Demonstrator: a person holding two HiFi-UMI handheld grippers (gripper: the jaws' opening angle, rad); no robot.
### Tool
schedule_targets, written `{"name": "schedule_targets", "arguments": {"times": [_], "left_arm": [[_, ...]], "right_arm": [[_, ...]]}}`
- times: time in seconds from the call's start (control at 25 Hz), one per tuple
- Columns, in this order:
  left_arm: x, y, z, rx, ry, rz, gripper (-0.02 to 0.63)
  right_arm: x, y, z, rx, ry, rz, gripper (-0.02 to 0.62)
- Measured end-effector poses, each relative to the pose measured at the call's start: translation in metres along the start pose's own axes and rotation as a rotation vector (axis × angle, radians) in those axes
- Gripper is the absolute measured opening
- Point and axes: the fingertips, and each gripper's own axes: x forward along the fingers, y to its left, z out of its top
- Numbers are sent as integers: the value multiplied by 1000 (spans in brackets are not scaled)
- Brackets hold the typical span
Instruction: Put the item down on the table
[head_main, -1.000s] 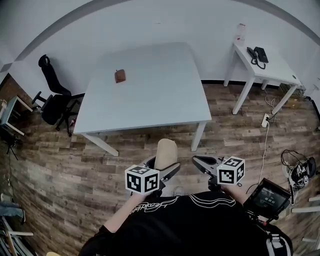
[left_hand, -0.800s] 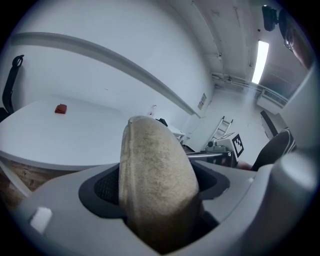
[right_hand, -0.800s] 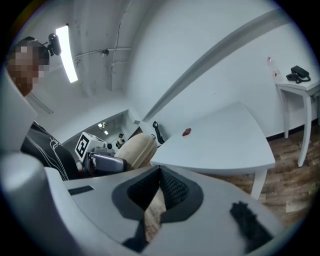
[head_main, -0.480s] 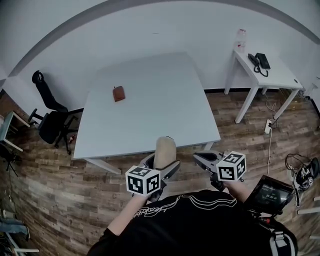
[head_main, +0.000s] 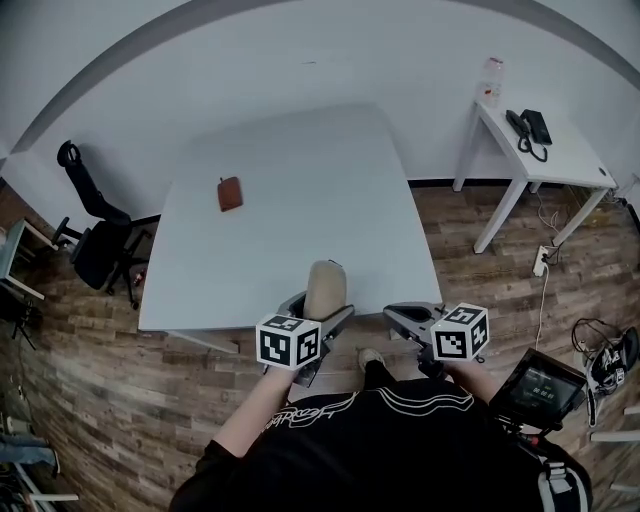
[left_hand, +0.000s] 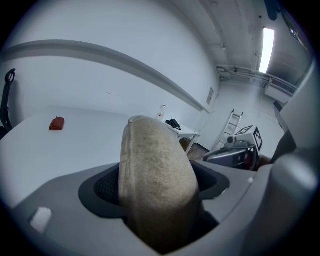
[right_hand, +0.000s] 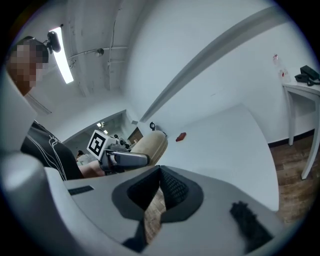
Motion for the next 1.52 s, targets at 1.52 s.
{"name": "schedule_targets", "arguments": {"times": [1.52], "left_arm": [[195,154,-28,179,283,197,420]], "right_arm": [[58,-143,34,100,121,-7,5]]}}
